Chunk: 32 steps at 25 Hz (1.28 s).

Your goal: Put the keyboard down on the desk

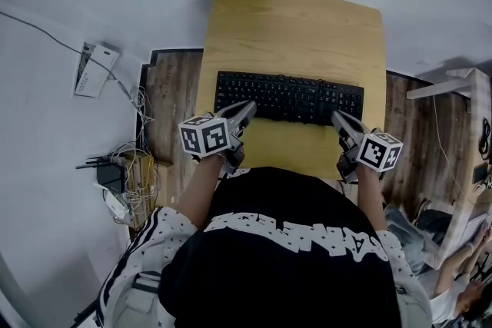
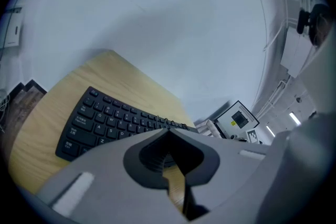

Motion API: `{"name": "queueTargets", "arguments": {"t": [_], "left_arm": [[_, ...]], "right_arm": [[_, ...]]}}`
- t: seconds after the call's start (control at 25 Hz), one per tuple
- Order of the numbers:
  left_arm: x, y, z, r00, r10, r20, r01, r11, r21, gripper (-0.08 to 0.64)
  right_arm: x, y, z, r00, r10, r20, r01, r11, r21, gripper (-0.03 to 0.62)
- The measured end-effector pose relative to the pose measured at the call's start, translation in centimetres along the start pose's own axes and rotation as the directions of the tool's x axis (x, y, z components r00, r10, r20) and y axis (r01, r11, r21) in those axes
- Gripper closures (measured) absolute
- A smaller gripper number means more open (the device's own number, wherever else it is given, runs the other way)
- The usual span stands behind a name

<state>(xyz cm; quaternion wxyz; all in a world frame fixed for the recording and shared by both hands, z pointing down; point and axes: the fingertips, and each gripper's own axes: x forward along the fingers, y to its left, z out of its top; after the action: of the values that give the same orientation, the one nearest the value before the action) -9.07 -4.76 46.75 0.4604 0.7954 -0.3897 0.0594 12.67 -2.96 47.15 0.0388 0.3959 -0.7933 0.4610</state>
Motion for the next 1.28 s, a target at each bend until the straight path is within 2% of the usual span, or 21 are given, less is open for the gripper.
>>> {"name": "queueTargets", "arguments": {"t": [0.16,0.36,0.56,0.68,0.96,1.28], "left_arm": [[0.2,-0.9,0.9,1.0,-0.01,0.024,0.009,0.999,0.045,0.558],[0.4,-2.0,2.1,0.999,-0.006,0.049,-0.001,0.991,0.134,0.558],[0.5,-3.4,3.3,0.994,-0.056,0.095,0.036,0.979,0.198,0.558],[0.2,-3.8,3.7,0.99,-0.064,0.125,0.034,0.973,0.228,0.558],[-0.6,-4.6,5.0,0.98,-0.065,0.19,-0.009,0.931,0.366,0.558],[-0.8,-5.7,5.8,0.972,-0.087,0.219,-0.021,0.895,0.446,0.558]], "right_arm": [[0.1,0.4,1.1,0.998,-0.019,0.053,0.02,0.999,-0.025,0.581],[0.1,1.3,2.4,0.994,-0.026,0.105,0.032,0.998,-0.061,0.581],[-0.1,2.2,3.6,0.988,-0.019,0.151,0.036,0.993,-0.112,0.581],[-0.3,2.8,4.1,0.985,-0.014,0.171,0.041,0.987,-0.157,0.581],[-0.8,3.8,5.8,0.966,-0.024,0.259,0.086,0.969,-0.232,0.581],[-1.2,4.8,6.8,0.953,-0.009,0.302,0.101,0.952,-0.289,0.581]]}}
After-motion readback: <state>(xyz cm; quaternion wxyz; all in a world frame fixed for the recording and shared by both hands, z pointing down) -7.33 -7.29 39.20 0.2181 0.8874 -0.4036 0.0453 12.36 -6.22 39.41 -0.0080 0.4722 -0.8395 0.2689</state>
